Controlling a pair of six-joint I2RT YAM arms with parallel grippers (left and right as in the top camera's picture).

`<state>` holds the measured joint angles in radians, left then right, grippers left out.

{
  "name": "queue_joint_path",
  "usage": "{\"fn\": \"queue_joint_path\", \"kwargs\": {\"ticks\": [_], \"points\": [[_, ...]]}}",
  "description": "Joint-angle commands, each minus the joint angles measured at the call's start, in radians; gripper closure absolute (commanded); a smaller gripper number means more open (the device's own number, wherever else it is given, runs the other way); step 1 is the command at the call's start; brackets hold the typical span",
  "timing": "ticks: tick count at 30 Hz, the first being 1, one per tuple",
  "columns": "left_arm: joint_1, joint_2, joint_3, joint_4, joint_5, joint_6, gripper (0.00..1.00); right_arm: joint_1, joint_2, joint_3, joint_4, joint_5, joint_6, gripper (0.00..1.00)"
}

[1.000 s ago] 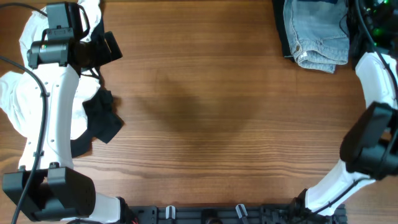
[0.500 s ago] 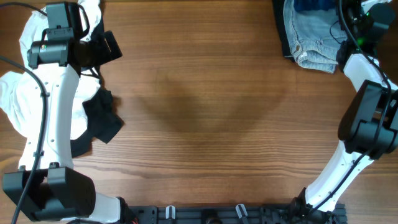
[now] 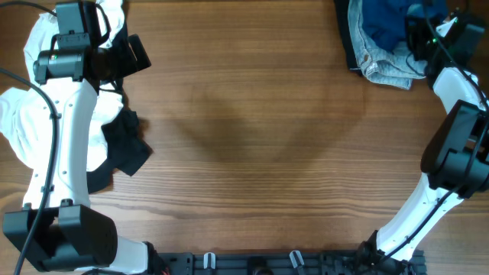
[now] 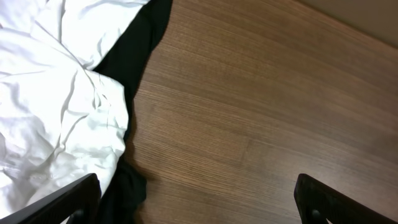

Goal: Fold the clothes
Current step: 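Carry the teal bundle onto the folded jeans and lower it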

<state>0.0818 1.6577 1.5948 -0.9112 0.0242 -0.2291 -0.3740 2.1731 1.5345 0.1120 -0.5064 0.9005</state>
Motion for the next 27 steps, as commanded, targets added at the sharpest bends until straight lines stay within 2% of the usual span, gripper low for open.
{"fn": "queue_joint_path", "kwargs": {"ticks": [1, 11, 12, 13, 14, 17, 23, 27], "points": [[0.008, 0.010, 0.003, 0.006, 0.012, 0.012, 0.00, 0.002, -0.009, 0.014, -0.094, -0.057, -0.100, 0.57], [0.008, 0.011, 0.003, 0.012, 0.012, 0.013, 0.00, -0.037, -0.189, 0.014, -0.397, -0.035, -0.185, 0.51], [0.008, 0.011, 0.002, 0.013, 0.012, 0.012, 0.00, -0.040, -0.218, 0.014, -0.432, -0.029, -0.201, 0.47], [0.008, 0.011, 0.003, 0.013, 0.012, 0.012, 0.00, -0.043, -0.262, 0.014, -0.486, -0.014, -0.229, 0.27], [0.008, 0.011, 0.003, 0.013, 0.012, 0.012, 0.00, -0.043, -0.282, 0.014, -0.511, -0.010, -0.244, 0.17], [0.008, 0.011, 0.003, 0.014, 0.012, 0.013, 0.00, -0.043, -0.348, 0.014, -0.591, -0.010, -0.310, 0.07], [0.008, 0.011, 0.002, 0.018, 0.012, 0.013, 0.00, -0.041, -0.378, 0.014, -0.681, -0.010, -0.451, 0.05], [0.008, 0.011, 0.003, 0.018, 0.012, 0.013, 0.00, -0.020, -0.376, 0.013, -0.549, 0.048, -0.710, 0.06]]}}
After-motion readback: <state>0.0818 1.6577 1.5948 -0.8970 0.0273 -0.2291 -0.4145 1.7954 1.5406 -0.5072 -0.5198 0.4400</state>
